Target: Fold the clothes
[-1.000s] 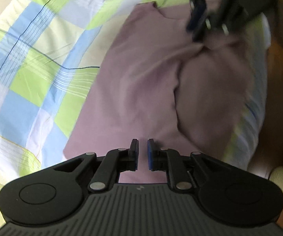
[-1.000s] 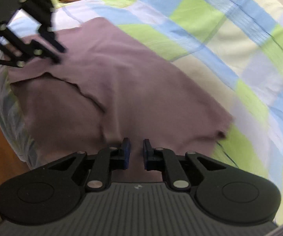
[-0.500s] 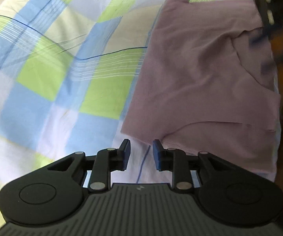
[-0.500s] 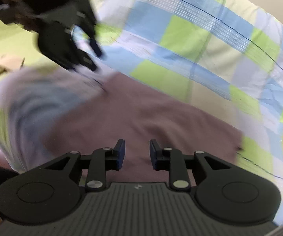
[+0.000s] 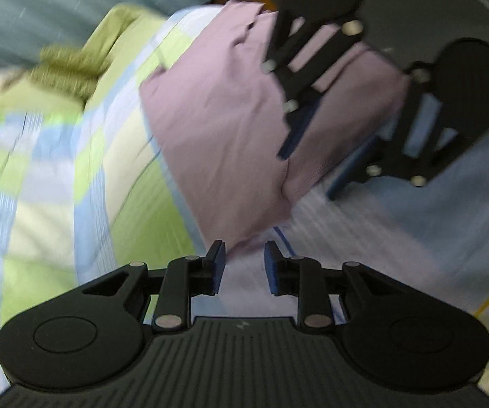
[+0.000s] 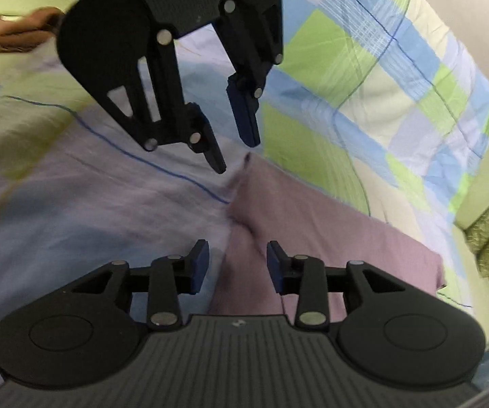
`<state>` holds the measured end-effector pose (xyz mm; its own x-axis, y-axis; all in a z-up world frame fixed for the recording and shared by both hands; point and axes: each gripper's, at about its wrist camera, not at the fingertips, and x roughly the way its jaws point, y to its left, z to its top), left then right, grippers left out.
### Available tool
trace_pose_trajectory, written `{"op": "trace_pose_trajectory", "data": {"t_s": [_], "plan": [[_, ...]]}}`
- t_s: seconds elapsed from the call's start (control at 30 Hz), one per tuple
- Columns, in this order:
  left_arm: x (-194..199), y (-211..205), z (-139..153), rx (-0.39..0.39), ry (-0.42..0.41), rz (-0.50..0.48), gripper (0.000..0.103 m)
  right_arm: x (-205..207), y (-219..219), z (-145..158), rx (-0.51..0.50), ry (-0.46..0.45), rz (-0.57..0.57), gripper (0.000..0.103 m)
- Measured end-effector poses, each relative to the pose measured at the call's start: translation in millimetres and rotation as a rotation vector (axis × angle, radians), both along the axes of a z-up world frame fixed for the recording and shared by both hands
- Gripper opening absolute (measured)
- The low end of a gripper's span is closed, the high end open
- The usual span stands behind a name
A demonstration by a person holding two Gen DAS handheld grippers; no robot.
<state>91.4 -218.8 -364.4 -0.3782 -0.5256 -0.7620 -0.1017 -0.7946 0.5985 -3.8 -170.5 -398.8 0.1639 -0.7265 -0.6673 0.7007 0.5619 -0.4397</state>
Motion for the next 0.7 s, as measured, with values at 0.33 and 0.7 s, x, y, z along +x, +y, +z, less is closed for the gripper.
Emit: {"op": "trace_pose_trajectory", "data": {"t_s": [0.33, 0.7], "plan": [[1.0, -9.8, -36.0, -0.152, -0.080, -0.312, 0.049, -14.8, -3.2, 19.6, -0.037, -0.148, -0.170, 0.001], [-22.2, -47.4, -52.6, -0.130, -0.108, -0.351, 0.003, -10.2, 59.3, 18.8, -0.072, -0.073, -0.338, 0.036]]}}
